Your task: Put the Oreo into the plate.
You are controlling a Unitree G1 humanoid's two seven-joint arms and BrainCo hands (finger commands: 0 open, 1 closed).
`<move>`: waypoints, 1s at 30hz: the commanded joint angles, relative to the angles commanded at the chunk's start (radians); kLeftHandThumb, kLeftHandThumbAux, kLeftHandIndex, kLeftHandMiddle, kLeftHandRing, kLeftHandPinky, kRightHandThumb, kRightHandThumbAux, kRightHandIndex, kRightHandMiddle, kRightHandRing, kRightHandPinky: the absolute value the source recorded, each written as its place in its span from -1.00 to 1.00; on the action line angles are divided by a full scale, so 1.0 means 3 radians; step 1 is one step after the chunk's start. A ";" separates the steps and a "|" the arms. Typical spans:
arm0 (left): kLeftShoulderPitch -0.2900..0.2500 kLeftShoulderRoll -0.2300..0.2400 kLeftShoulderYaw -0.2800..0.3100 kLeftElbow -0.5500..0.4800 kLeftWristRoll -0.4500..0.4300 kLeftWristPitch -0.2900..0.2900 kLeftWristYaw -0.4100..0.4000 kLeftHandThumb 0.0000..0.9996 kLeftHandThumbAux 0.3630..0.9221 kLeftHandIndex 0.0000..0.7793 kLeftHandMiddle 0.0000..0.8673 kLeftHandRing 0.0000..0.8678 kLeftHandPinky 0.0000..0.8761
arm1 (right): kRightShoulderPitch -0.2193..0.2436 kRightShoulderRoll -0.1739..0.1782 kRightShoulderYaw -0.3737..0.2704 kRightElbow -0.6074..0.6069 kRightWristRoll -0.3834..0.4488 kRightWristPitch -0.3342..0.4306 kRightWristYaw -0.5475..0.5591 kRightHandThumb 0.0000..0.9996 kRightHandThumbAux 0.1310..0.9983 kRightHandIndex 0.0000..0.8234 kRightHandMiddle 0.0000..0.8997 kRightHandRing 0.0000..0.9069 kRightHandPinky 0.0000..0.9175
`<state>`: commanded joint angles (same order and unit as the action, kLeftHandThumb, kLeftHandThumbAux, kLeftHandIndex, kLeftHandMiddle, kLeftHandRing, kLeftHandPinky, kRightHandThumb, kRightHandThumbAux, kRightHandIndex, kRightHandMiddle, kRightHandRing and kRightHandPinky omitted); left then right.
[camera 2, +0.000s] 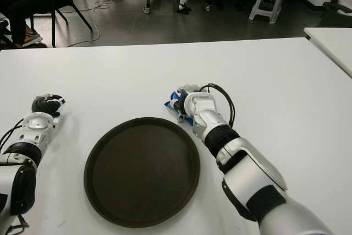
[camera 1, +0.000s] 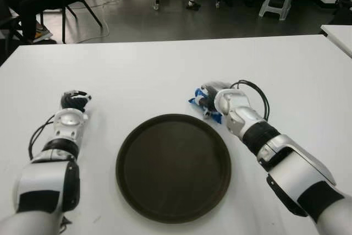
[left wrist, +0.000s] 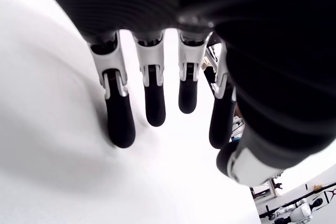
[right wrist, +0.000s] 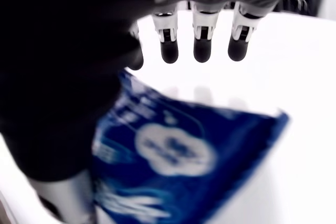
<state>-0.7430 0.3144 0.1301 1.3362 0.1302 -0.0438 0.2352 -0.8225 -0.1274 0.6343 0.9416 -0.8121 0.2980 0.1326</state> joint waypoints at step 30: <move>-0.0002 0.0012 -0.0017 0.0001 0.0006 0.0021 -0.0013 0.35 0.29 0.02 -0.66 -0.61 -0.62 | 0.0024 0.0005 -0.0024 0.0207 0.0035 -0.0214 -0.0468 0.40 0.35 0.03 -0.56 -0.86 -1.00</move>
<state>-0.7434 0.3178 0.1248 1.3366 0.1322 -0.0374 0.2314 -0.8152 -0.1258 0.6271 1.0037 -0.8017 0.2338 -0.0079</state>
